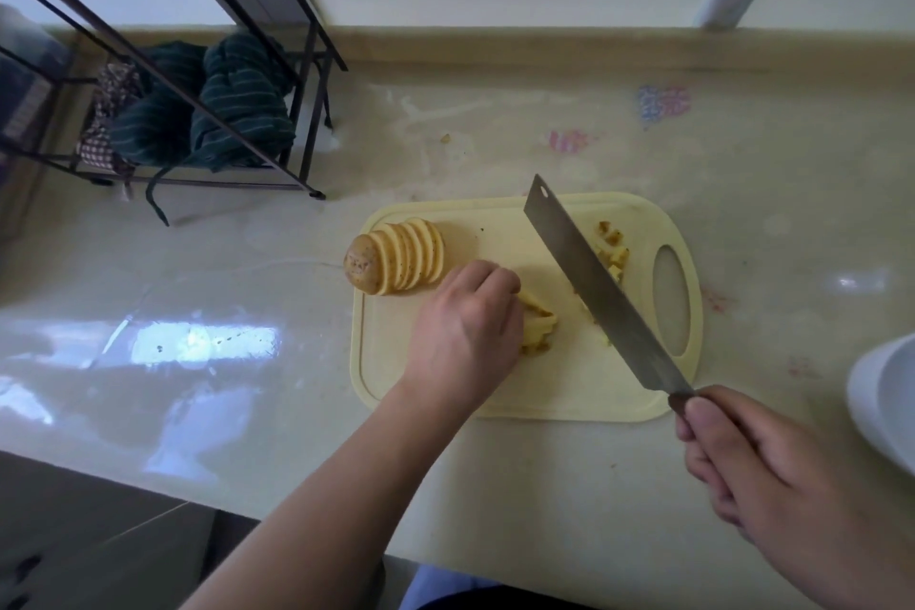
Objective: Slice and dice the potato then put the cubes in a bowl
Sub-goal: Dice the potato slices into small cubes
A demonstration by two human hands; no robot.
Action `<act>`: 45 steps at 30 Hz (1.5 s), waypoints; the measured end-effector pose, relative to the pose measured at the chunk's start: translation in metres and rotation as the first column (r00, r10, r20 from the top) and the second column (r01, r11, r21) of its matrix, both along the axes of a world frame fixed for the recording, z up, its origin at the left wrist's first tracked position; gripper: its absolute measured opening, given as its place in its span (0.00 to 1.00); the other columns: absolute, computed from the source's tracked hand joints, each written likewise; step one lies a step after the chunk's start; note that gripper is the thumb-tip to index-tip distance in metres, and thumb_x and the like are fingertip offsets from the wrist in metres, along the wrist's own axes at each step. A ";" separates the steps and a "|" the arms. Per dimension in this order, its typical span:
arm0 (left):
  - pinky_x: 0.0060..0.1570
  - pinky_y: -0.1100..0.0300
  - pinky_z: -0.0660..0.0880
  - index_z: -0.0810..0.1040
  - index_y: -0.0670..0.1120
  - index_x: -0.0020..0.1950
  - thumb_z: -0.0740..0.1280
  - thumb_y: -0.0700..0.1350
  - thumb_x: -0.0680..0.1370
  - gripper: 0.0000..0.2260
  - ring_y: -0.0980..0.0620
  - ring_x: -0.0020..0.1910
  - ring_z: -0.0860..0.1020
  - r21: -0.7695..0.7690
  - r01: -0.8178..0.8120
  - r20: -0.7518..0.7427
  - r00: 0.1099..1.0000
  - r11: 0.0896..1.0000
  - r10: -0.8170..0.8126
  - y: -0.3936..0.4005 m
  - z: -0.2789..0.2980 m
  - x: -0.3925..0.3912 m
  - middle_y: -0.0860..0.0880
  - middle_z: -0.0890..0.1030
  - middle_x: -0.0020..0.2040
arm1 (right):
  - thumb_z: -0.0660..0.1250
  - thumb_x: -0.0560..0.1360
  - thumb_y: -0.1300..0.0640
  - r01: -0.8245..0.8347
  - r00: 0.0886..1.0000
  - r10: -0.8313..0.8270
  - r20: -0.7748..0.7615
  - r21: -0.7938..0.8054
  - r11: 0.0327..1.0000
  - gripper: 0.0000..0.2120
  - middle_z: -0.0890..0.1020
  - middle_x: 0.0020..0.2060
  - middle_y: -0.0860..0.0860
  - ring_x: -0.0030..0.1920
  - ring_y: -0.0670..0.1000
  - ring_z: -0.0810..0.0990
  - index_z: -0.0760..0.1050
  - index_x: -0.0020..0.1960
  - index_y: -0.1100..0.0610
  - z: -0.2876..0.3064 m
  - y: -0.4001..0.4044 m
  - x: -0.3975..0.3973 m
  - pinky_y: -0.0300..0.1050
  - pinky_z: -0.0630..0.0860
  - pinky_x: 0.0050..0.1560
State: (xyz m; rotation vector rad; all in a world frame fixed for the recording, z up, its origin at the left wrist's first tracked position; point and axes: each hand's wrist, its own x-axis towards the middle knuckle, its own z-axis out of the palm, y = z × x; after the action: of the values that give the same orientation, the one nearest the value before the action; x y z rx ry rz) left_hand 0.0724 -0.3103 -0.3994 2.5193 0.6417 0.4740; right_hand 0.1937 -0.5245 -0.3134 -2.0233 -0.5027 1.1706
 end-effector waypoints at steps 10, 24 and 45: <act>0.38 0.50 0.80 0.85 0.39 0.47 0.77 0.38 0.74 0.04 0.41 0.41 0.80 0.002 0.025 0.018 1.000 1.000 -0.025 0.011 -0.009 0.021 0.43 0.84 0.45 | 0.55 0.66 0.30 -0.027 0.999 0.026 -0.034 -0.011 1.000 0.27 0.70 0.27 0.50 0.25 0.48 0.64 0.72 0.44 0.53 0.003 0.013 0.006 0.39 0.62 0.25; 0.34 0.48 0.79 0.84 0.37 0.42 0.72 0.30 0.72 0.04 0.41 0.40 0.79 0.109 0.073 0.060 0.995 0.991 -0.080 0.020 -0.007 0.026 0.43 0.84 0.43 | 0.51 0.68 0.28 -0.090 0.992 0.089 0.092 0.006 0.996 0.27 0.69 0.24 0.49 0.24 0.46 0.66 0.71 0.42 0.51 -0.002 0.042 -0.006 0.46 0.65 0.28; 0.32 0.48 0.78 0.84 0.37 0.39 0.64 0.35 0.76 0.10 0.41 0.39 0.80 0.135 0.116 0.039 0.992 0.984 -0.122 0.025 -0.009 0.032 0.43 0.83 0.41 | 0.49 0.73 0.33 -0.097 0.986 0.100 0.134 -0.024 0.995 0.23 0.69 0.23 0.48 0.23 0.45 0.65 0.69 0.40 0.51 -0.006 0.044 -0.012 0.46 0.64 0.27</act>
State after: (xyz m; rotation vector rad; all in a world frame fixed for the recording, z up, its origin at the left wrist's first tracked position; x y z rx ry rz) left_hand 0.1047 -0.2851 -0.4079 2.6438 0.4522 0.5472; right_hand 0.1818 -0.4800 -0.3199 -2.1235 -0.6684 1.1039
